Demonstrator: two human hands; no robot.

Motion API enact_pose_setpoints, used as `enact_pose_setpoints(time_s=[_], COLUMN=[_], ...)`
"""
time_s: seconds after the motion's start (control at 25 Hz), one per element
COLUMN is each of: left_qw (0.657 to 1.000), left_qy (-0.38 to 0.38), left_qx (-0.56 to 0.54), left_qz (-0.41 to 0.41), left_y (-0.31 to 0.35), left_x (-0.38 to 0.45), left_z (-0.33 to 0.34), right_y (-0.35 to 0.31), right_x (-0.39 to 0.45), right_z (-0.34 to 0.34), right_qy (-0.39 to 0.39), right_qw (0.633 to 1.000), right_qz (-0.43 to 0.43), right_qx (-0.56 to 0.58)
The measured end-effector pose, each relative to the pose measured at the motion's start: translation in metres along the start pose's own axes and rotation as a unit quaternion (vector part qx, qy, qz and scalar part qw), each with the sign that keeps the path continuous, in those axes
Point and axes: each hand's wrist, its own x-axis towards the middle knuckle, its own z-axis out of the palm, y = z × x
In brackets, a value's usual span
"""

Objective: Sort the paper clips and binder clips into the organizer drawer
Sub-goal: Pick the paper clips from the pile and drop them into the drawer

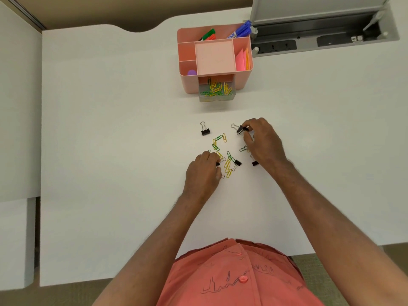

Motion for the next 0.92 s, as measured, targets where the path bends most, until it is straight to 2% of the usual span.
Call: enact_pose_setpoints(time_s=[0.16,0.32,0.56,0.72,0.92], left_qw=[1.000,1.000,0.999,0.999,0.992], left_qy=[-0.007,0.007,0.014,0.028,0.090], left_qx=[0.001,-0.012,0.012,0.003,-0.059], left_qz=[0.005,-0.024,-0.044,-0.039,-0.064], left_y=[-0.002,-0.002,0.000,0.002,-0.006], left_x=[0.000,0.003,0.007,0.004,0.021], left_z=[0.000,0.000,0.003,0.001,-0.023], right_y=[0.001,-0.006,-0.001,0.002,-0.002], right_x=[0.005,-0.015,-0.064,-0.068,-0.062], right_z=[0.002,-0.002,0.004,0.014,0.006], right_qy=[-0.004,0.005,-0.131,-0.146,-0.147], right_qw=[1.000,1.000,0.984,0.981,0.980], right_qz=[0.014,-0.014,-0.107,-0.098,-0.107], right_qx=[0.007,0.000,-0.062,-0.084,-0.081])
